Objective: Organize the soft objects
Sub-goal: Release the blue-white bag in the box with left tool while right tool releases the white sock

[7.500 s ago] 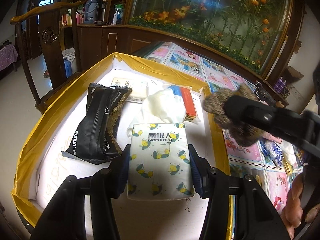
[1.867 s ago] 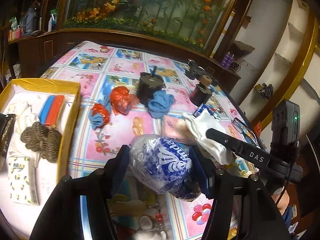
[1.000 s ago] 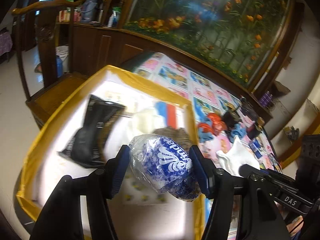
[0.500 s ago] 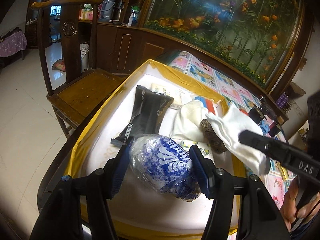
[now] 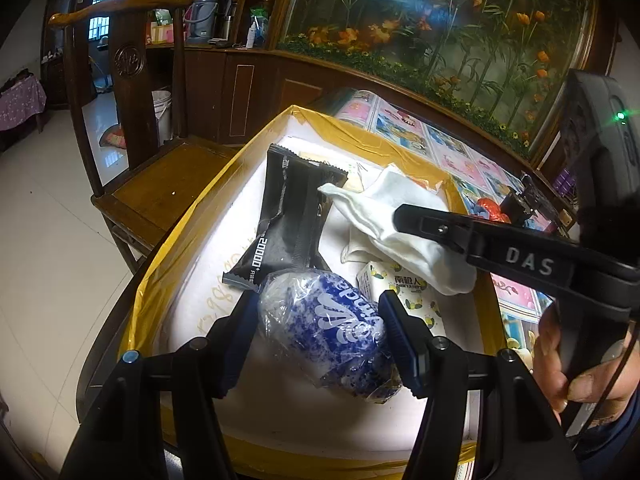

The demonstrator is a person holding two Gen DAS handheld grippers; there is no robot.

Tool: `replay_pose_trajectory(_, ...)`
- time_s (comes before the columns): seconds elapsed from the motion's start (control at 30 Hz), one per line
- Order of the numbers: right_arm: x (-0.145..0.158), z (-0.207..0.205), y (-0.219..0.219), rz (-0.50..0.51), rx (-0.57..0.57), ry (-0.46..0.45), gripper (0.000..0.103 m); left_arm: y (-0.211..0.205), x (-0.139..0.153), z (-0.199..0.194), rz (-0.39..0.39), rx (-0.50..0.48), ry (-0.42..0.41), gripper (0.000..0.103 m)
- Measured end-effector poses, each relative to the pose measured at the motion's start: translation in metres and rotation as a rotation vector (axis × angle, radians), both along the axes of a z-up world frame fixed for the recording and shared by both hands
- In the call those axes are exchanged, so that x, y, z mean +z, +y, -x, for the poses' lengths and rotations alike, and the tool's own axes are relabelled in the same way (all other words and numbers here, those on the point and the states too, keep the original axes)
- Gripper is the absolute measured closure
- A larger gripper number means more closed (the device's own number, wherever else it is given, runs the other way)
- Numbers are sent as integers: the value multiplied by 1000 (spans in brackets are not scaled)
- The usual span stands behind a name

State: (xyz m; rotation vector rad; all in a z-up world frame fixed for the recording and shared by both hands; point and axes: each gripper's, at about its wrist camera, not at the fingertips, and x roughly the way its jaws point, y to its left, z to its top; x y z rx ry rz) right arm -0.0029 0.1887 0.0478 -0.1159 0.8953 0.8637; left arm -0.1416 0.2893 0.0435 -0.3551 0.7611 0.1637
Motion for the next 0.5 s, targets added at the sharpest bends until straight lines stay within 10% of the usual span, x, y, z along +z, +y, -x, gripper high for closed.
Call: replay_pose_trajectory(0.5,4,1,-9,-30,5,-18,71,-4,1,-3,15,-10,3,34)
